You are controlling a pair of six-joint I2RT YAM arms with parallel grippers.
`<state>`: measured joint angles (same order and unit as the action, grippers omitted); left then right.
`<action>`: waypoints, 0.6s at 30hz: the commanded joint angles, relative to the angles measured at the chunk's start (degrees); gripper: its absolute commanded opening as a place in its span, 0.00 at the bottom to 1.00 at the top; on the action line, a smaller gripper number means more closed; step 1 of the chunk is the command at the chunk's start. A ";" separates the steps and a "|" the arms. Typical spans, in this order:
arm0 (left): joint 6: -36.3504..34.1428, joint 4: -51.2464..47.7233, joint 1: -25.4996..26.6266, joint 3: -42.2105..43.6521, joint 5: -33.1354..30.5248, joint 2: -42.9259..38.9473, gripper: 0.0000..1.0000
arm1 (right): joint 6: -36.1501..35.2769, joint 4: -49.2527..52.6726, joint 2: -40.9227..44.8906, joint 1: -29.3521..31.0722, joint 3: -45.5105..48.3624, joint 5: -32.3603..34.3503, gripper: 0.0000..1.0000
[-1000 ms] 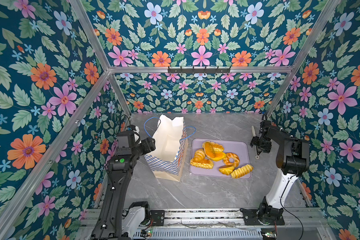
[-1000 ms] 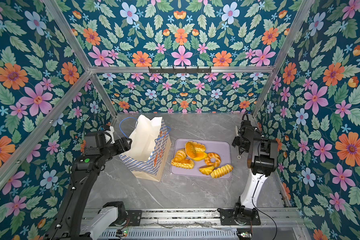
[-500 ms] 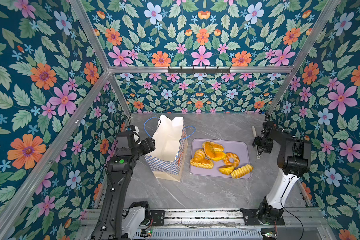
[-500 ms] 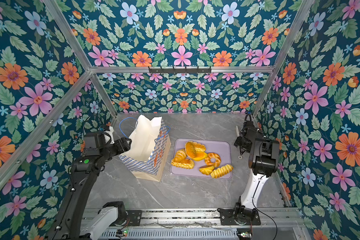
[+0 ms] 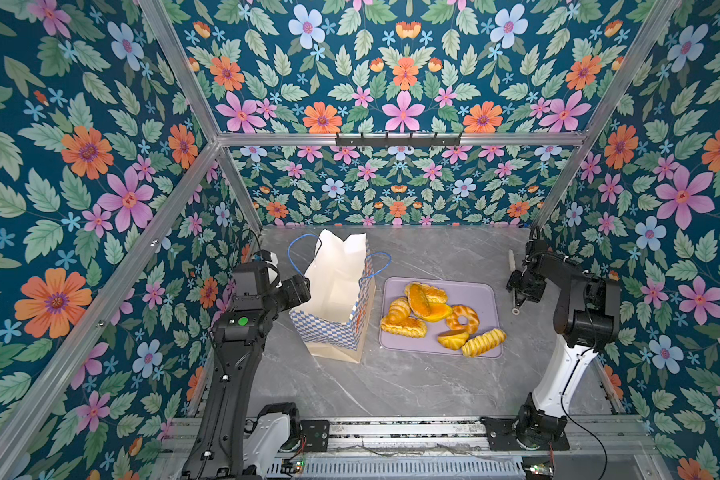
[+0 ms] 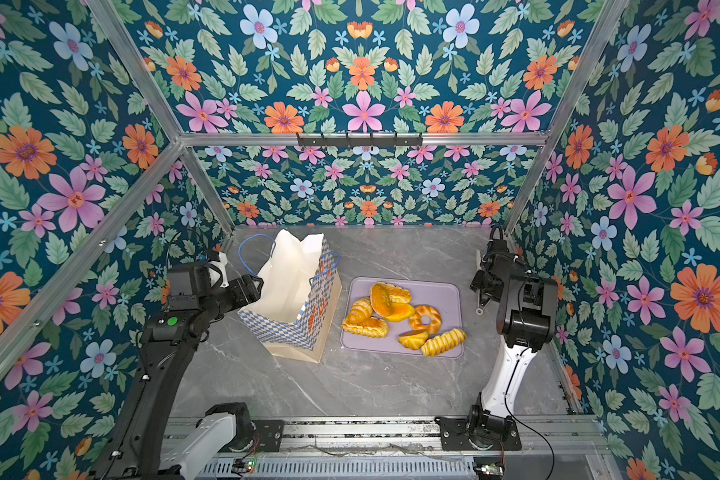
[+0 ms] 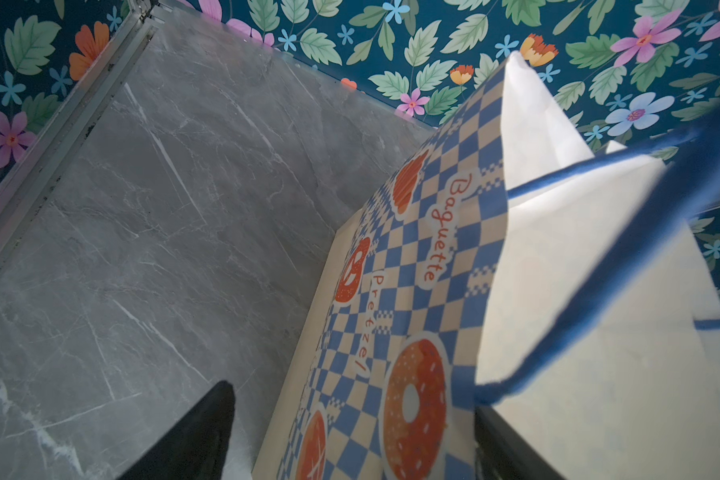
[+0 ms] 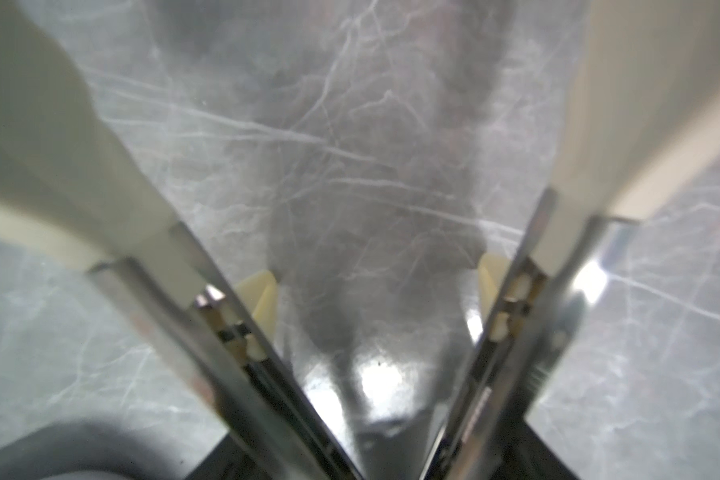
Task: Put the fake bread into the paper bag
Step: 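Lower the right gripper onto the metal tongs and close on their hinge, then lift the tongs with the right gripper and carry them over the bread tray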
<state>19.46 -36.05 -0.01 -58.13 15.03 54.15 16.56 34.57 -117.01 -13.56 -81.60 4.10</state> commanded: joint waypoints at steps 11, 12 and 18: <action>-0.46 -1.51 -0.08 -4.01 -0.95 0.52 0.83 | 1.23 -0.88 15.09 1.97 10.85 -0.39 0.52; -0.44 -1.56 -0.05 -4.36 -1.05 0.60 0.83 | 1.26 -0.76 16.77 2.58 11.31 -0.54 0.52; -0.05 -2.13 -0.08 -5.84 -1.52 0.50 0.83 | 1.61 0.82 27.08 7.02 12.87 -0.36 0.50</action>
<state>19.46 -37.60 -0.01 -63.29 14.09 54.83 17.69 34.87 -93.34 -7.84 -68.75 3.51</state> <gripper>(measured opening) 0.831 0.502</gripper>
